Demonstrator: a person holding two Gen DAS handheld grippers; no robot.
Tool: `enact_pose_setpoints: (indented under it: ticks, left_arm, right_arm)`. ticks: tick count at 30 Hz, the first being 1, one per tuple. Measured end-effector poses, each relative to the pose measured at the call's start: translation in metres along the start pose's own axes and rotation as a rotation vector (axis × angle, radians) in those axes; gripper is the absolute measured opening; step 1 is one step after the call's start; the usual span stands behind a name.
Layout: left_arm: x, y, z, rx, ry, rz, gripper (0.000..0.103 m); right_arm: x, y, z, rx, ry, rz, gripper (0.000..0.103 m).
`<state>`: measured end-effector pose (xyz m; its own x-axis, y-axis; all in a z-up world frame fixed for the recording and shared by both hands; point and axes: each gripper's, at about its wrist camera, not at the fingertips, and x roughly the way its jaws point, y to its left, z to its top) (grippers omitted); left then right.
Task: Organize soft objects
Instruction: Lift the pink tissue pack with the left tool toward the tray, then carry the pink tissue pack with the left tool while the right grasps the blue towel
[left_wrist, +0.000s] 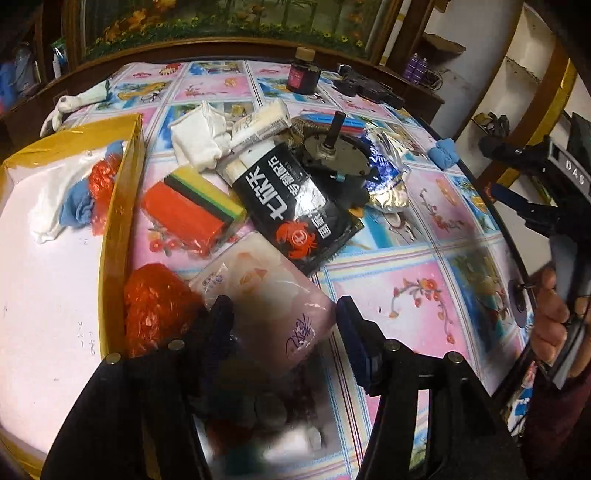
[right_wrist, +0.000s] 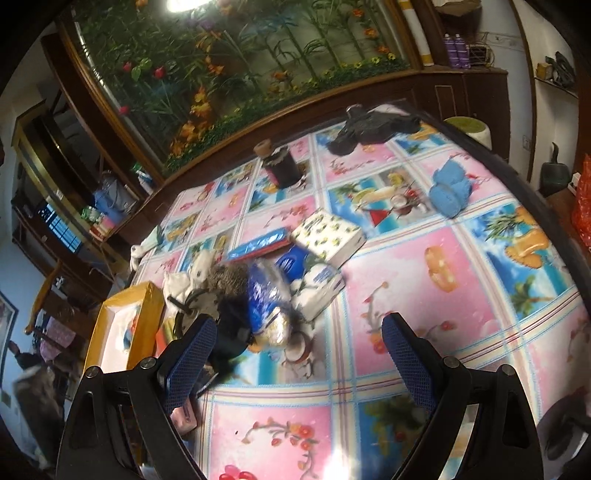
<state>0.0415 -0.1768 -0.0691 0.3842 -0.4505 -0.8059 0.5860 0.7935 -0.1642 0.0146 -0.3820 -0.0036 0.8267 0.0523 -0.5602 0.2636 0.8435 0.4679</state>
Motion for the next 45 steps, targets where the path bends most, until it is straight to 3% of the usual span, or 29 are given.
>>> enact_pose_setpoints:
  ticks: [2, 4, 7, 8, 10, 11, 12, 14, 23, 26, 33, 41, 42, 44, 45]
  left_arm:
    - [0.008, -0.006, 0.003, 0.003, 0.012, 0.08, 0.082]
    - [0.014, -0.008, 0.002, 0.01, 0.017, 0.124, 0.083]
    - [0.014, -0.009, -0.002, 0.037, -0.006, 0.138, 0.081]
    - [0.012, -0.006, -0.002, 0.035, -0.017, 0.136, 0.068]
    - [0.005, 0.004, -0.001, 0.004, -0.032, 0.077, 0.061]
    - [0.0, 0.008, 0.0, -0.011, -0.045, 0.045, 0.052]
    - [-0.003, 0.01, 0.002, -0.02, -0.054, 0.023, 0.044]
    - [-0.011, 0.016, 0.003, -0.05, -0.07, -0.032, 0.037]
    - [-0.041, 0.044, -0.007, -0.172, -0.125, -0.267, 0.025]
    - [-0.052, 0.046, -0.006, -0.18, -0.151, -0.293, 0.025]
    - [-0.068, 0.048, -0.007, -0.186, -0.191, -0.354, 0.025]
    - [-0.07, 0.055, -0.01, -0.197, -0.182, -0.355, 0.025]
    - [-0.07, 0.057, -0.01, -0.201, -0.183, -0.352, 0.025]
    - [-0.071, 0.06, -0.011, -0.21, -0.184, -0.345, 0.025]
    - [-0.072, 0.061, -0.011, -0.216, -0.185, -0.341, 0.025]
  right_arm:
    - [-0.007, -0.008, 0.006, 0.029, -0.029, -0.025, 0.092]
    - [-0.008, -0.016, 0.012, 0.055, -0.049, -0.054, 0.092]
    - [-0.001, -0.028, 0.018, 0.099, -0.061, -0.11, 0.092]
    - [0.003, -0.031, 0.019, 0.103, -0.061, -0.135, 0.092]
    - [0.012, -0.033, 0.023, 0.101, -0.062, -0.21, 0.092]
    - [0.017, -0.034, 0.027, 0.103, -0.064, -0.243, 0.092]
    - [0.021, -0.036, 0.03, 0.11, -0.064, -0.26, 0.092]
    - [0.028, -0.038, 0.035, 0.134, -0.062, -0.279, 0.092]
    - [0.048, -0.028, 0.046, 0.114, -0.016, -0.212, 0.092]
    - [0.048, -0.032, 0.048, 0.126, -0.011, -0.2, 0.092]
    - [0.046, -0.063, 0.076, 0.21, -0.136, -0.366, 0.092]
    - [0.105, -0.061, 0.102, 0.128, 0.0, -0.54, 0.091]
    - [0.114, -0.058, 0.104, 0.114, 0.022, -0.56, 0.088]
    - [0.128, -0.057, 0.104, 0.108, 0.074, -0.557, 0.058]
    - [0.134, -0.061, 0.103, 0.121, 0.104, -0.537, 0.037]
